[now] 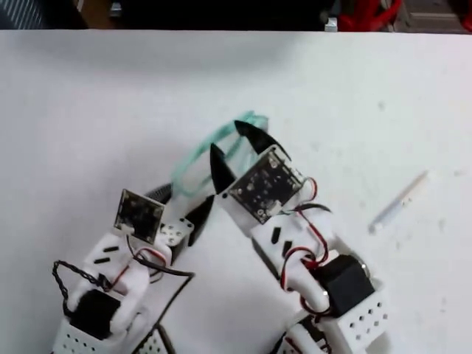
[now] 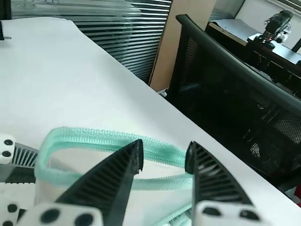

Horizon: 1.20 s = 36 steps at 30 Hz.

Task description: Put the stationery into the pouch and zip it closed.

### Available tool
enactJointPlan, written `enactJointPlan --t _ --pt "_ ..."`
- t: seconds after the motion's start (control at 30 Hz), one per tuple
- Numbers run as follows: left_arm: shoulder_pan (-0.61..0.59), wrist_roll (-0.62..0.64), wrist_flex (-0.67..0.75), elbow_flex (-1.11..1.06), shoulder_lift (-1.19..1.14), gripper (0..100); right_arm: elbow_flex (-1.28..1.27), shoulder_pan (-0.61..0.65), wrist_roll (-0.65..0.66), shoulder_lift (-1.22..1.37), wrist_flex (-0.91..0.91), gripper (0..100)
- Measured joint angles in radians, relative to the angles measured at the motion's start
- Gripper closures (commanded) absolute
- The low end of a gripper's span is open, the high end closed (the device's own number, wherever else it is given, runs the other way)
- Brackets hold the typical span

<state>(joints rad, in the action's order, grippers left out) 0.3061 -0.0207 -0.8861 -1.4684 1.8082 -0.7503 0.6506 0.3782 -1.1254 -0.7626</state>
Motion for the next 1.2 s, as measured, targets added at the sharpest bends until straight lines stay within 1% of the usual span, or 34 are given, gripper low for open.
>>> enactJointPlan --t 0.2,0.27,0.37,0.53,0.63,0.73,0.93,1.0,1.13,1.2 --pt "-0.006 0.0 0.0 0.0 0.0 78 -0.002 -0.012 0.0 -0.032 -0.002 85.0" --pt "-0.008 0.0 0.0 0.0 0.0 81 -0.002 -0.017 0.0 -0.035 -0.002 85.0" --pt "-0.005 0.0 0.0 0.0 0.0 85 0.006 -0.044 0.0 -0.035 -0.002 85.0" --pt "-0.006 0.0 0.0 0.0 0.0 85 0.123 -0.117 -0.008 -0.035 -0.044 85.0" --pt "-0.006 0.0 0.0 0.0 0.0 85 0.161 -0.215 -0.074 -0.04 -0.092 84.8" --pt "-0.006 0.0 0.0 0.0 0.0 85 0.166 -0.362 -0.133 -0.035 -0.123 84.7" --pt "-0.006 0.0 0.0 0.0 0.0 85 0.167 -0.695 -0.155 -0.035 -0.175 84.4" --pt "-0.006 0.0 0.0 0.0 0.0 85 0.167 -0.776 -0.155 -0.018 -0.195 80.9" --pt "-0.005 0.0 0.0 0.0 0.0 85 0.153 -0.873 -0.155 0.112 -0.249 67.3" --pt "-0.005 0.0 0.0 -0.002 0.0 85 0.153 -0.924 -0.155 0.19 -0.265 64.8"
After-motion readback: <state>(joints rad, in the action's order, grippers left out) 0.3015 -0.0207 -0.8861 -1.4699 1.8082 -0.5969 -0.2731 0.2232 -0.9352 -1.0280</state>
